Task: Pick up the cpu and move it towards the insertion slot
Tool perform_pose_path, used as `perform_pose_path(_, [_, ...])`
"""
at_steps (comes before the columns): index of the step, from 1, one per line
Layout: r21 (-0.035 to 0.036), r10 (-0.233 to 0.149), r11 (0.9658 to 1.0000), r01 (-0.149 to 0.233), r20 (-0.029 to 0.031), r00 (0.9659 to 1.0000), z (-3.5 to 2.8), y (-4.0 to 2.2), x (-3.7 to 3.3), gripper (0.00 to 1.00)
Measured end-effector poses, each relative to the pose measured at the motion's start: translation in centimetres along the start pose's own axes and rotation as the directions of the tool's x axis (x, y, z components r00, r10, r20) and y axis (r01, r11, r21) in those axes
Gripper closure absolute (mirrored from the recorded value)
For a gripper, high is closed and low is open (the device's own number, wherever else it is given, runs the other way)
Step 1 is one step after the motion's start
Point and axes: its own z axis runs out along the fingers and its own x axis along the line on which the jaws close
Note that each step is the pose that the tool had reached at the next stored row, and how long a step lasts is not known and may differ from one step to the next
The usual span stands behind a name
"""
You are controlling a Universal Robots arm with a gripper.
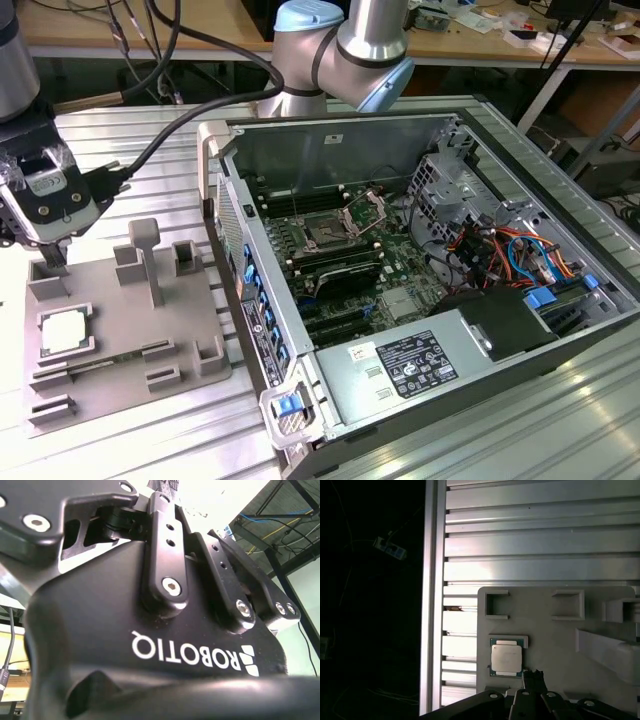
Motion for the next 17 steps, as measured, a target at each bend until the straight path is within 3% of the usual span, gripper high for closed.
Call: perform_pose_path(17, [0.0, 0.0, 1.0, 0.0, 0.0, 1.0, 0.51, -0.02, 0.0, 0.89])
